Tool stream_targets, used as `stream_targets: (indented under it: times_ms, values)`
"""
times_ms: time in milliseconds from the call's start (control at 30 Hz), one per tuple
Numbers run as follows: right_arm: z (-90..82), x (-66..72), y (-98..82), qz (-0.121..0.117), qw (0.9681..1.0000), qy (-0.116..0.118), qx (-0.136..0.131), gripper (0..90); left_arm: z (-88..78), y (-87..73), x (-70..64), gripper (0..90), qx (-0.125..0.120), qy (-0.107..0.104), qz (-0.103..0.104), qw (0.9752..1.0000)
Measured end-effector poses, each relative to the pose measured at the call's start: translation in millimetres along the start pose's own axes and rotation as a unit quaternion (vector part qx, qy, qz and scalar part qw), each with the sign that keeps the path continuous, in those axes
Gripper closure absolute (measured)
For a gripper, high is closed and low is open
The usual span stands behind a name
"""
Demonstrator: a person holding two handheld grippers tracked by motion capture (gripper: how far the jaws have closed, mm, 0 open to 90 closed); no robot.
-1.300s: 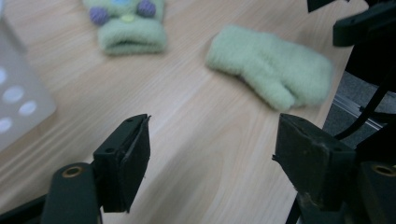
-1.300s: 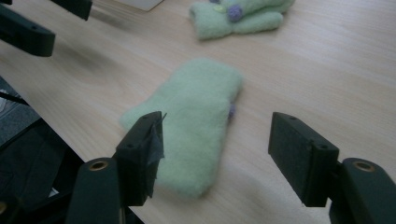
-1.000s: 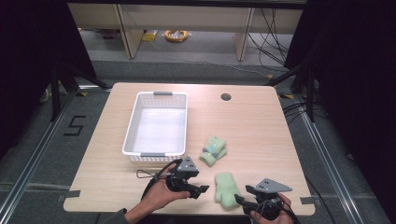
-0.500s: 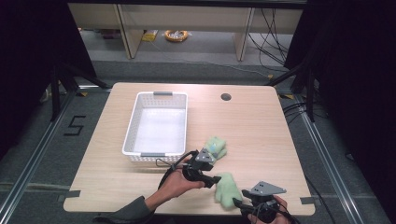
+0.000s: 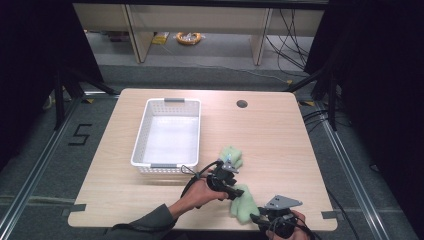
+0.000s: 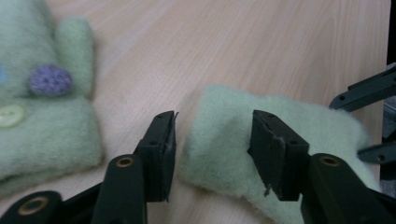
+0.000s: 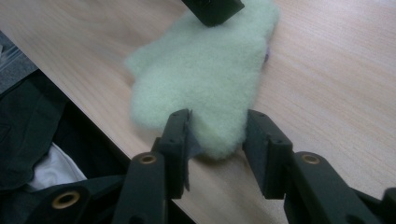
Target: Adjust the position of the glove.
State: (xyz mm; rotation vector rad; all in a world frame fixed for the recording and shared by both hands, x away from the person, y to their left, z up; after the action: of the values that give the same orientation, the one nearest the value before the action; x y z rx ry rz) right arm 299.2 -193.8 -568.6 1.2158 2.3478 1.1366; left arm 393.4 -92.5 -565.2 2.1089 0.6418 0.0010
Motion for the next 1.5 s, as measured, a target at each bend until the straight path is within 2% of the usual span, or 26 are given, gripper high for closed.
stream_targets:
  times_ms: [67, 133, 167, 200, 233, 267, 300, 367, 467, 500, 533, 600, 700, 767, 800, 833, 867, 967, 1000, 1033, 1067, 1133, 1233, 1333, 1400, 1500]
  values:
    - [0.0, -0.3, -0.5, -0.002, 1.0000, 0.000, 0.001, 65.6, 0.7, -2.1, -2.3, 55.2, 0.000, -0.005, -0.006, 1.0000]
    - [-0.6, 0.2, -0.6, 0.000, 1.0000, -0.002, 0.001, 68.5, -1.0, -2.5, -2.4, 59.5, 0.001, -0.006, 0.003, 1.0000]
    - [0.3, -2.3, -0.1, -0.018, 0.9998, -0.003, -0.006, 70.1, -1.7, -2.4, -3.0, 62.8, -0.005, -0.005, 0.003, 1.0000]
    - [0.1, -2.5, 0.0, -0.020, 0.9998, -0.003, -0.006, 71.2, -2.9, -3.1, -2.5, 66.0, -0.004, 0.000, 0.007, 1.0000]
    - [-0.2, -2.7, -0.1, -0.023, 0.9997, -0.002, -0.006, 72.2, -4.1, -3.2, -2.3, 68.5, -0.008, 0.003, 0.003, 1.0000]
    - [-0.8, -1.2, -0.2, -0.016, 0.9999, -0.001, -0.004, 73.0, -6.4, -3.1, -0.7, 73.3, -0.009, 0.001, 0.011, 0.9999]
    - [-0.6, -1.4, -0.2, -0.021, 0.9998, 0.001, -0.005, 73.8, -6.7, -2.5, -0.8, 77.7, -0.016, 0.003, 0.003, 0.9999]
    - [0.3, -2.6, 1.0, -0.033, 0.9994, 0.003, -0.011, 74.9, -9.5, -4.3, 0.8, 79.6, -0.018, -0.004, -0.004, 0.9998]
    - [-1.2, -0.3, 1.4, -0.014, 0.9998, 0.004, -0.011, 76.6, -14.0, -7.5, 0.4, 82.3, -0.023, -0.006, -0.013, 0.9996]
    - [-0.7, 0.8, 1.3, -0.009, 0.9999, 0.004, -0.013, 76.9, -16.3, -8.3, -0.4, 82.7, -0.025, -0.008, -0.017, 0.9995]
    - [-0.9, -1.5, 2.0, -0.023, 0.9996, 0.006, -0.013, 77.3, -18.6, -8.4, -0.6, 82.8, -0.031, -0.009, -0.017, 0.9993]
    - [-0.9, -3.1, 4.3, -0.025, 0.9994, 0.008, -0.024, 78.2, -23.3, -9.6, -2.1, 82.9, -0.038, -0.008, -0.023, 0.9990]
    - [-2.0, -2.3, 7.2, -0.019, 0.9994, 0.014, -0.024, 79.2, -33.6, -11.1, -4.5, 83.0, -0.049, -0.013, -0.027, 0.9983]
    - [-1.0, -3.8, 10.2, -0.034, 0.9988, 0.017, -0.029, 79.9, -39.0, -12.5, -5.5, 83.0, -0.058, -0.010, -0.038, 0.9976]
    - [-1.2, -5.0, 12.6, -0.043, 0.9986, 0.013, -0.029, 80.3, -41.4, -14.0, -4.5, 83.0, -0.057, -0.008, -0.034, 0.9978]
    - [-2.6, -5.3, 14.6, -0.046, 0.9987, 0.004, -0.021, 80.5, -43.1, -14.6, -6.7, 83.1, -0.061, -0.011, -0.042, 0.9972]
    - [-2.8, -8.8, 18.4, -0.067, 0.9975, -0.004, -0.023, 80.7, -44.4, -15.6, -7.6, 83.1, -0.066, -0.009, -0.043, 0.9968]
    - [-2.5, -10.4, 25.9, -0.071, 0.9972, -0.007, -0.022, 81.1, -47.2, -18.4, -8.6, 83.1, -0.071, -0.005, -0.045, 0.9965]
    - [-1.9, -9.6, 27.2, -0.064, 0.9977, -0.006, -0.019, 81.1, -48.6, -19.2, -9.2, 83.1, -0.075, -0.004, -0.048, 0.9960]
    - [0.5, -13.0, 30.7, -0.085, 0.9961, -0.004, -0.026, 81.1, -50.4, -20.4, -9.1, 83.1, -0.076, -0.001, -0.046, 0.9960]
    - [0.6, -12.4, 31.5, -0.078, 0.9968, -0.001, -0.019, 81.1, -52.0, -21.4, -9.3, 83.1, -0.078, 0.001, -0.049, 0.9958]
    - [3.5, -13.6, 36.5, -0.085, 0.9961, 0.002, -0.025, 81.1, -55.1, -23.1, -9.7, 83.1, -0.081, 0.001, -0.054, 0.9952]
    - [6.9, -11.3, 41.7, -0.090, 0.9956, 0.016, -0.020, 81.1, -64.5, -26.0, -9.7, 83.1, -0.092, 0.007, -0.067, 0.9934]
    - [11.0, -8.8, 50.7, -0.114, 0.9930, 0.026, -0.018, 81.1, -73.5, -27.2, -6.9, 83.0, -0.103, 0.015, -0.072, 0.9919]
    - [15.7, -6.7, 57.5, -0.126, 0.9915, 0.029, -0.017, 81.1, -79.6, -28.2, -5.2, 82.9, -0.117, 0.016, -0.088, 0.9891]
    - [23.5, -5.2, 65.5, -0.138, 0.9897, 0.033, -0.019, 81.0, -87.2, -34.0, -2.5, 82.7, -0.116, 0.017, -0.097, 0.9883]
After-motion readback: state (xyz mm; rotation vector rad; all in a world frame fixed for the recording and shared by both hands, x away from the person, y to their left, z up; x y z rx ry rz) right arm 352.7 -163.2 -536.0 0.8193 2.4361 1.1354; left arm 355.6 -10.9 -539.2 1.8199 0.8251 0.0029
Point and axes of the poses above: each handheld gripper's, and its own axes: z roughly forward along the jaws, y roughly out of its top, x roughly to its left, the point moved 9 cm from there along z, roughly forward along the jaws, and after that the axes turned 9 degrees about -x, right-handed, at the moved point
